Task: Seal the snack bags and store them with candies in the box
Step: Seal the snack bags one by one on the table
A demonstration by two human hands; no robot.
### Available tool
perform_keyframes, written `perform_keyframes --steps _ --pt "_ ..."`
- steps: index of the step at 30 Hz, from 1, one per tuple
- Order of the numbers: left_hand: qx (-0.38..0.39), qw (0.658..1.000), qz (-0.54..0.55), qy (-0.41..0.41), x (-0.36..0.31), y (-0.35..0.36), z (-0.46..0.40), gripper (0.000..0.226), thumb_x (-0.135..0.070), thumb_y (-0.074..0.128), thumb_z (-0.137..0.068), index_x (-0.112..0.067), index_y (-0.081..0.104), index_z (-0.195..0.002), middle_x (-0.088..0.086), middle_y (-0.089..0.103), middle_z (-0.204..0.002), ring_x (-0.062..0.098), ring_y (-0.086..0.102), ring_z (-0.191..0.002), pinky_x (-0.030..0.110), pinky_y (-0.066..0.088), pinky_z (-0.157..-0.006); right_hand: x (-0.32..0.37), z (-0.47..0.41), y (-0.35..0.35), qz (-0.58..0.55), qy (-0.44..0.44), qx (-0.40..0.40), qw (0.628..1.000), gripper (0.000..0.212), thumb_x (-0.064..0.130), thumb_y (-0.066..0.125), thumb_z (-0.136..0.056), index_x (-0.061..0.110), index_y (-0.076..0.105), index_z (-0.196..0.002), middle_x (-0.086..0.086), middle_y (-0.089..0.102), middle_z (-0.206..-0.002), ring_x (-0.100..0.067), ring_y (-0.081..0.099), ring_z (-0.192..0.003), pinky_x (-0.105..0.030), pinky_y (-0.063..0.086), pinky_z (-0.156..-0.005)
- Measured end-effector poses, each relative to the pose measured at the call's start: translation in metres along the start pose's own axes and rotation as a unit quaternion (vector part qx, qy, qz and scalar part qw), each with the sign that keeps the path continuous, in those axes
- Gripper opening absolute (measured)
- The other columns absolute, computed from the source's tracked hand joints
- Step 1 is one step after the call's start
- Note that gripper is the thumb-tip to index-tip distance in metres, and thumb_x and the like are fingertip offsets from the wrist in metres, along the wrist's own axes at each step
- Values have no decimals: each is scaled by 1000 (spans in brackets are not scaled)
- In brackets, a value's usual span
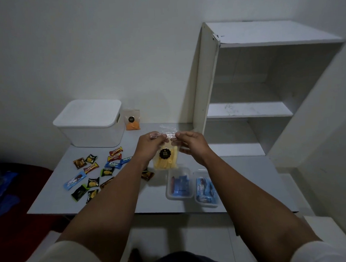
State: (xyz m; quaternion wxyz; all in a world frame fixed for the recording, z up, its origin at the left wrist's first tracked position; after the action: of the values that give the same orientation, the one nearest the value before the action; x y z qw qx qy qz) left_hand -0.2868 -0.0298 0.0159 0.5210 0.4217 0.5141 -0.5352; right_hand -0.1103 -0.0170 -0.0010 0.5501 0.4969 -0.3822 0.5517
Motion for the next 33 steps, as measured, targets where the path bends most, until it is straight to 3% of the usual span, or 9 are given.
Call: perform_keyframes --steps 8,13,17,20,26,30,33 --pt "-25 999 34 -26 4 2 5 24 -19 52 -102 -10 72 -92 10 79 -90 18 71 -84 38 55 -89 0 3 -12 -9 -16 -69 997 12 15 65 -97 8 73 -102 -9 76 -94 -17 72 -83 -38 55 -86" --pt "-7 1000 -2 -21 8 2 4 25 -21 51 -104 -7 72 -100 11 78 -95 17 69 -84 40 55 -92 -8 3 -6 -1 -11 -43 999 13 21 75 -91 9 74 -96 -9 77 -93 -17 74 -85 -40 57 -85" --pt "-18 999 5 -32 10 -1 6 22 -18 54 -100 -8 73 -96 13 78 -92 18 69 -83 40 55 -89 -10 3 6 -8 -11 -28 1000 3 15 71 -93 13 71 -91 -6 74 -87 -13 73 -80 -35 53 -76" --pt "-12 999 -12 -32 13 -3 7 18 -18 62 -97 -6 74 -96 16 77 -95 21 71 -86 38 56 -88 -14 1 16 1 -6 -8 1000 10 14 69 -93 17 69 -83 -5 73 -84 -17 72 -82 -32 50 -72" --pt "1 998 -64 -25 14 -15 1 12 -12 64 -89 -11 73 -81 11 75 -82 22 70 -84 40 57 -86 -27 -2 30 1 14 2 1000 9 19 73 -91 11 75 -93 -10 75 -91 -20 73 -88 -35 53 -80" --pt "17 996 -87 -31 18 -26 3 15 -17 63 -92 -10 74 -84 9 77 -84 24 73 -87 39 58 -87 -28 -9 45 27 9 21 999 11 17 70 -93 8 74 -97 -9 73 -90 -15 69 -82 -24 53 -72" --pt "-10 997 -65 -42 24 -40 -1 19 -17 59 -94 -8 74 -88 9 78 -86 26 74 -92 38 57 -86 -27 -18 58 53 5 18 998 7 17 69 -95 11 72 -92 -6 71 -85 -13 66 -76 -24 52 -71"
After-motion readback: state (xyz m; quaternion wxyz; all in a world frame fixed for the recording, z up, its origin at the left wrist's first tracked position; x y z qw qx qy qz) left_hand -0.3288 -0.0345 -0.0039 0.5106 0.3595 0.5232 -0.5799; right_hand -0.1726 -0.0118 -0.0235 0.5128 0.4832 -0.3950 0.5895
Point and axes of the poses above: each hand's wrist, its own z-axis away from the middle knuckle, its own y-axis out of the palm, x = y × z, the point moved 6 cm from there along -z, towards the middle knuckle
